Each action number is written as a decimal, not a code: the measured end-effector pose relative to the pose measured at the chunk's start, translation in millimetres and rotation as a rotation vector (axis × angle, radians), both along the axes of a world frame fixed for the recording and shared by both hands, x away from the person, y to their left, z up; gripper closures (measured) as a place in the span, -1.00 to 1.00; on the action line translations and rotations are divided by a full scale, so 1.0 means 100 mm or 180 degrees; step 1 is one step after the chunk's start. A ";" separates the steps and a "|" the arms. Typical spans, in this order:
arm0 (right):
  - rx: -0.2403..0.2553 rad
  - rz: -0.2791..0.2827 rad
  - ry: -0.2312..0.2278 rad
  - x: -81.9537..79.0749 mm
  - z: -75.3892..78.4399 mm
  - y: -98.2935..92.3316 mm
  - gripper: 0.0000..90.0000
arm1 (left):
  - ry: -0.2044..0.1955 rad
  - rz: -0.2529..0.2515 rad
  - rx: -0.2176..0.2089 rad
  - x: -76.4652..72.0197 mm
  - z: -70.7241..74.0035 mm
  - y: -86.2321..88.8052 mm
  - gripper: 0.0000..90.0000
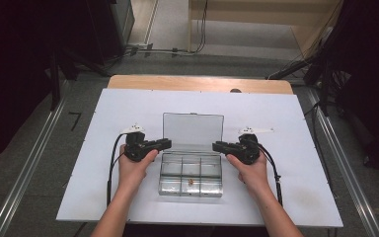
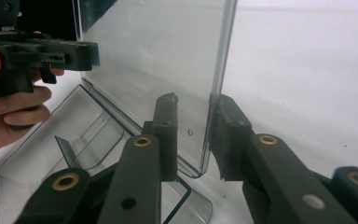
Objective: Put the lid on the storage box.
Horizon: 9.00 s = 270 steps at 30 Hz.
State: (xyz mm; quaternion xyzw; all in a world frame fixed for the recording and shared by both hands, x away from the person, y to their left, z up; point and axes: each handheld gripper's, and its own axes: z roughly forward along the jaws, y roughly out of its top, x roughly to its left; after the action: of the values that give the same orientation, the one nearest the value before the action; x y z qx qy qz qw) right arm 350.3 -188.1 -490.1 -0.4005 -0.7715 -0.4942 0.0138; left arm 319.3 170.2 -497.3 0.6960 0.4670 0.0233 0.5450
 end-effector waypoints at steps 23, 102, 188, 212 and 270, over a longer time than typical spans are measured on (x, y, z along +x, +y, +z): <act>-0.0171 0.0058 -0.0473 -0.10 0.02 0.02 0.63 | -0.0235 -0.0099 -0.0132 0.01 0.16 -0.03 0.14; -0.0180 0.0152 -0.1024 -0.54 0.59 0.03 0.35 | -0.0624 -0.0161 0.0220 -0.58 0.42 0.25 0.58; -0.0236 0.0185 -0.0698 -0.76 0.33 -0.12 0.95 | -0.0587 -0.0373 0.0034 -0.75 0.28 0.14 1.00; -0.0144 0.0292 -0.0710 -0.92 0.23 -0.16 0.95 | -0.0619 -0.0454 0.0041 -0.96 0.21 0.12 1.00; -0.0421 0.0518 -0.0629 -1.05 -0.03 -0.24 0.95 | -0.0327 -0.0782 0.0494 -1.06 -0.03 0.17 1.00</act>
State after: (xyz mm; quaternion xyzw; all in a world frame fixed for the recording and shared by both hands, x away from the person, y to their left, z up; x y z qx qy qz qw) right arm 245.2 -211.7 -492.9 -0.2860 -0.8299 -0.4765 -0.0486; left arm 213.2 187.0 -500.1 0.7858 0.3465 0.0280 0.5115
